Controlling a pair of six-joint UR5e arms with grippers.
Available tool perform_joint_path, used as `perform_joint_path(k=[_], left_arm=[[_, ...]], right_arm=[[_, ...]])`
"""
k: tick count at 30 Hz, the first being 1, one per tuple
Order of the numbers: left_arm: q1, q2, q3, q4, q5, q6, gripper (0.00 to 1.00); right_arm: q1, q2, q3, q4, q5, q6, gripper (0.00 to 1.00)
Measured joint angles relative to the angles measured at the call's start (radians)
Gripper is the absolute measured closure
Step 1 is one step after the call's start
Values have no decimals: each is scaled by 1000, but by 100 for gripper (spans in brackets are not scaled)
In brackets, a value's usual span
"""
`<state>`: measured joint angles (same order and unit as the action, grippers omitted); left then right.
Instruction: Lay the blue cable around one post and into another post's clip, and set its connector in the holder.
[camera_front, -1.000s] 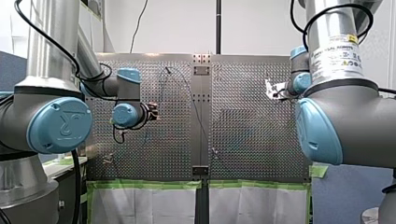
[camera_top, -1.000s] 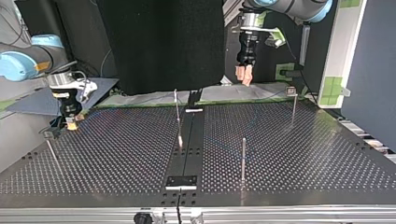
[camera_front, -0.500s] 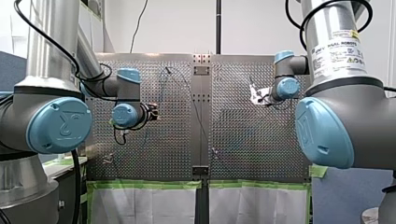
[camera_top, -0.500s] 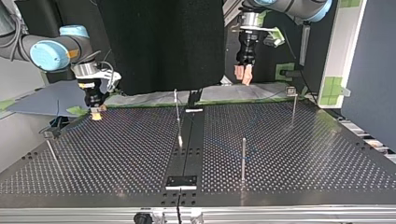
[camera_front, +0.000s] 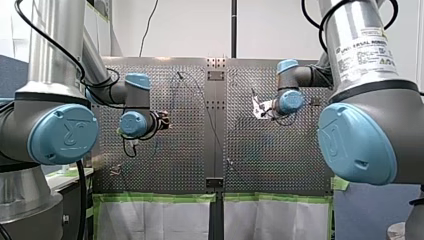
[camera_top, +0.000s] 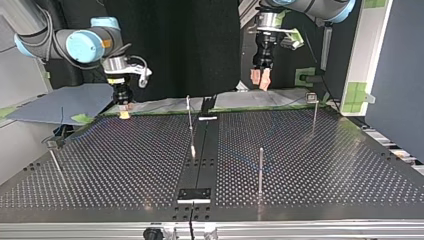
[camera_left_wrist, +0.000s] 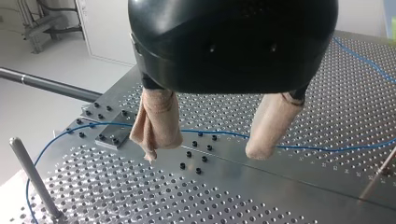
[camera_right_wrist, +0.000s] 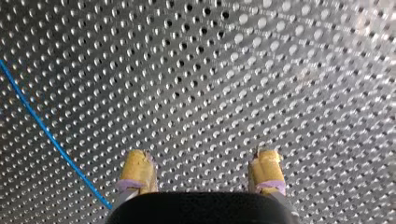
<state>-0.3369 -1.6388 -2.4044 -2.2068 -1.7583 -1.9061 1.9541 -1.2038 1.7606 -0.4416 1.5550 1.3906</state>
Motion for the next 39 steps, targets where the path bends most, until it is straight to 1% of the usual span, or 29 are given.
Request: perform_joint_path(k=[4, 6, 11, 15, 19, 23, 25, 27, 30, 34, 37, 39], left_arm=[[2, 0, 0, -4, 2, -3, 0], [1, 0, 0, -8, 2, -6, 0], [1, 0, 0, -27, 1, -15, 0], [2, 0, -1, -46, -7, -14, 0], [0, -1, 0, -57, -18, -10, 0], [-1, -1, 0, -61, -23, -10, 0], [-1, -1, -1, -61, -24, -10, 0], [-1, -1, -1, -61, -25, -9, 0], [1, -1, -1, -60, -25, -9, 0], [2, -1, -1, -59, -25, -8, 0], [2, -1, -1, -59, -26, -8, 0], [2, -1, -1, -60, -26, -8, 0]], right_arm=[[39, 0, 17, -20, 39, -2, 2], [55, 0, 29, -33, 55, -5, 2], [97, 0, 69, -74, 97, -17, 2], [128, 1, 99, -104, 128, -12, 2], [164, 4, 130, -140, 164, -9, 2], [192, 16, 139, -169, 191, -6, 2], [206, 27, 140, -183, 196, -5, 2], [221, 33, 141, -197, 194, -3, 2], [244, 37, 143, -215, 183, 6, 2], [276, 39, 144, -216, 160, 13, 2], [287, 39, 146, -220, 151, 16, 2], [287, 40, 149, -222, 151, 19, 2]])
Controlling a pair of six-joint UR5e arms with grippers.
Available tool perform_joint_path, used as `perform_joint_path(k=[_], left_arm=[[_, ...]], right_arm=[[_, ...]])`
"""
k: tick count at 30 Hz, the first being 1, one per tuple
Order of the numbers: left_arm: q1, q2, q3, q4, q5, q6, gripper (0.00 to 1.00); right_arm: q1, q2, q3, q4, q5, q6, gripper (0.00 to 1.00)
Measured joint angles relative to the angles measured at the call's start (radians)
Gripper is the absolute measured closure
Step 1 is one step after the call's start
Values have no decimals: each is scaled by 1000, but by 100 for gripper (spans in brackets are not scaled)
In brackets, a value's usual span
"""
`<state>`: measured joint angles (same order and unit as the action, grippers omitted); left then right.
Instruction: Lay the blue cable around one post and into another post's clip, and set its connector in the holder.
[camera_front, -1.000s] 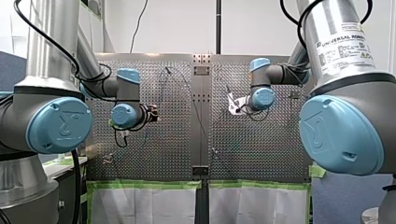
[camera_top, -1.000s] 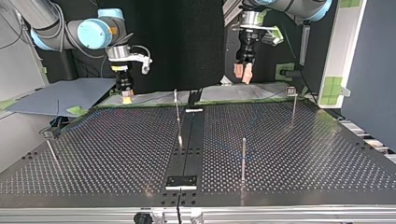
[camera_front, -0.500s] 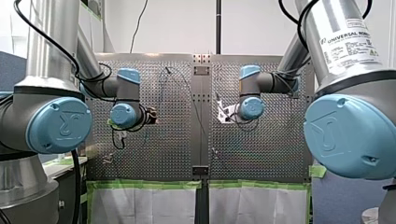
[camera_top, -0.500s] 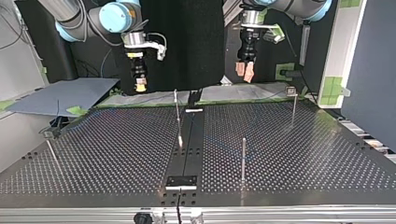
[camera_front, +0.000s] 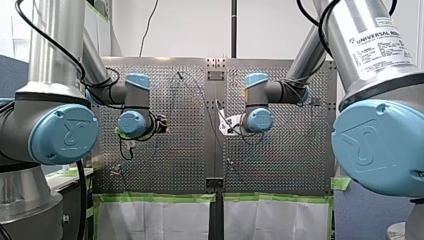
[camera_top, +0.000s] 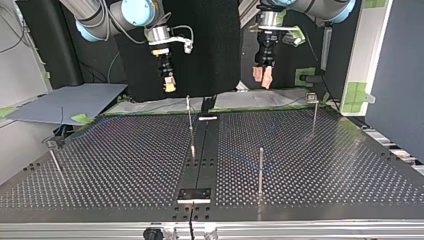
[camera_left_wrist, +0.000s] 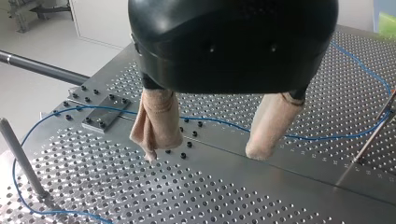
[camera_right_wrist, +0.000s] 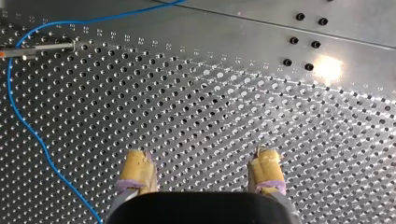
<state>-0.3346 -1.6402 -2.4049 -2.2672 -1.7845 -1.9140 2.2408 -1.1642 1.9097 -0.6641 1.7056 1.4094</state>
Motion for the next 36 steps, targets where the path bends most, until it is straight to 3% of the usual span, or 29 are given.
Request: perform_joint_path(k=[7, 13, 22, 26, 36], left_arm=[[-1, -1, 0, -2, 0, 0, 0], [-3, -1, 0, -2, 1, 0, 0], [-7, -41, -7, 3, 0, 20, 0], [-7, -51, -34, 29, 1, 39, 0], [-3, -54, -80, 113, -13, 14, 0]], right_arm=[[-23, 1, 22, -32, 0, 14, 2], [-32, 1, 26, -56, 0, 8, 2], [-7, 35, 27, -80, -3, -10, 2], [6, 48, 27, -80, -4, -14, 2], [46, 55, 27, -97, 2, -39, 2]])
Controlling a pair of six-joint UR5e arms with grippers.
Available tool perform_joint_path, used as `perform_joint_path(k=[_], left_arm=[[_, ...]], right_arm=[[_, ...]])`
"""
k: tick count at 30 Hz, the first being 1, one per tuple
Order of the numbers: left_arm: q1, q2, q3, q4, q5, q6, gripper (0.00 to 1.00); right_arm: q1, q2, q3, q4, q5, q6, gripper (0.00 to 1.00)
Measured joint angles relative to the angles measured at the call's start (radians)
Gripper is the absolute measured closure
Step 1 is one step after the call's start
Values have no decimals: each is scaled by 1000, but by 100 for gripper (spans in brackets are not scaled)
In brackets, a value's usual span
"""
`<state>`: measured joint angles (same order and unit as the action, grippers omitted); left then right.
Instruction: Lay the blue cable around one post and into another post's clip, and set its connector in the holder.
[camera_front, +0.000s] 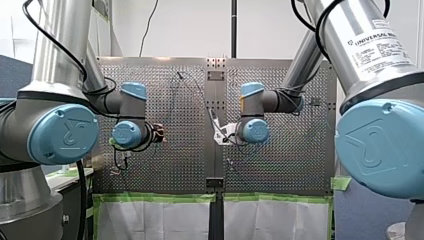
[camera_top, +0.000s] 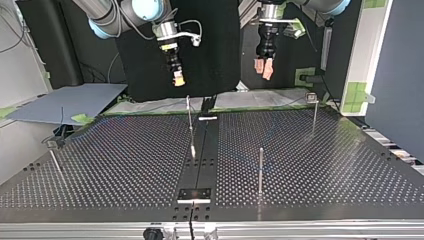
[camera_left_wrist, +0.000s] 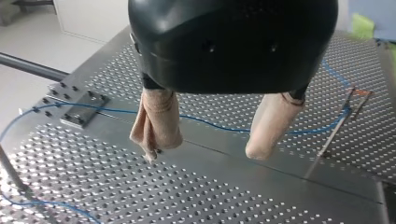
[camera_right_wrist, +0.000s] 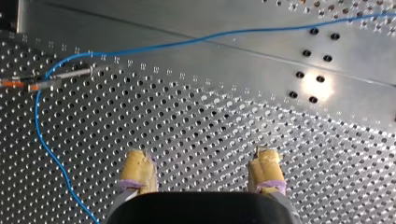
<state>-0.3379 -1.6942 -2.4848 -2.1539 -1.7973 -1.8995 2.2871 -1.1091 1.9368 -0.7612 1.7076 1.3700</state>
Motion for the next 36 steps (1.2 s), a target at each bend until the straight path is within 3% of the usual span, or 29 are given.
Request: perform_joint_path(k=[10, 36], left_arm=[[3, 0, 0, 21, -6, -7, 0], [9, 0, 20, 3, -4, -15, 0]], right_arm=[[22, 15, 0, -11, 29, 1, 2], [12, 13, -1, 43, 66, -3, 2]])
